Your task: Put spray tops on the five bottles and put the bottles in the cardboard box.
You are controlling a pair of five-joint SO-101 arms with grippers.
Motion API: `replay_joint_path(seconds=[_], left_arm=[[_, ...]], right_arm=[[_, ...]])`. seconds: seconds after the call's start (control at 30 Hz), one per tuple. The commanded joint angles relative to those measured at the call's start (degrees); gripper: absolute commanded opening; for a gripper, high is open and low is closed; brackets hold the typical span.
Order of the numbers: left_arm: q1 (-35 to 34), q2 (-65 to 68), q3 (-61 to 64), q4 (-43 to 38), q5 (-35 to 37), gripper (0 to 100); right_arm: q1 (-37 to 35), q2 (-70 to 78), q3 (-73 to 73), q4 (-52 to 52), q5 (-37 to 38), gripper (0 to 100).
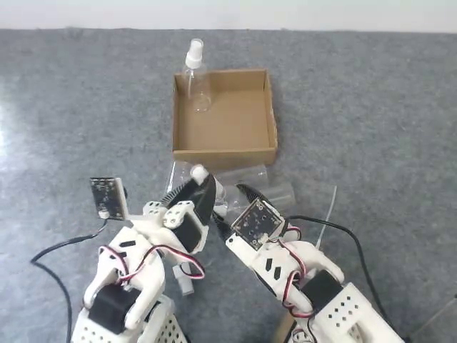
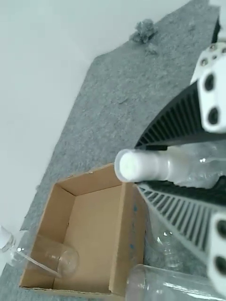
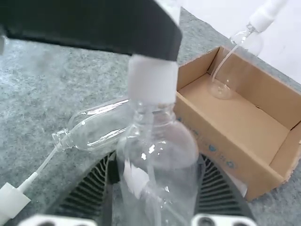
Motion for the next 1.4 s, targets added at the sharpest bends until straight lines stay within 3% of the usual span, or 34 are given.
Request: replay_joint_path(seconds=[0.0,0.47,0.83,1.37], left_arm=[[2.64,-0.88,-0.48,2.02,-0.97,1],[2.90,-0.97,-0.48,2.02,-4.31,2],[2.81,-0.97,-0.66,3.60,-4.40,25],[2.37,-1.05,-5.85,6.24,-4.40,25]], right_arm=[[0.04,-0.66,-0.79,-0.75,0.62,11.1],[0.04,-0.66,-0.79,-0.75,0.62,11.1],[0.04,-0.66,-0.79,-0.75,1.23,11.1],[0.04,-0.57,-0.79,-0.75,2.46,11.1]])
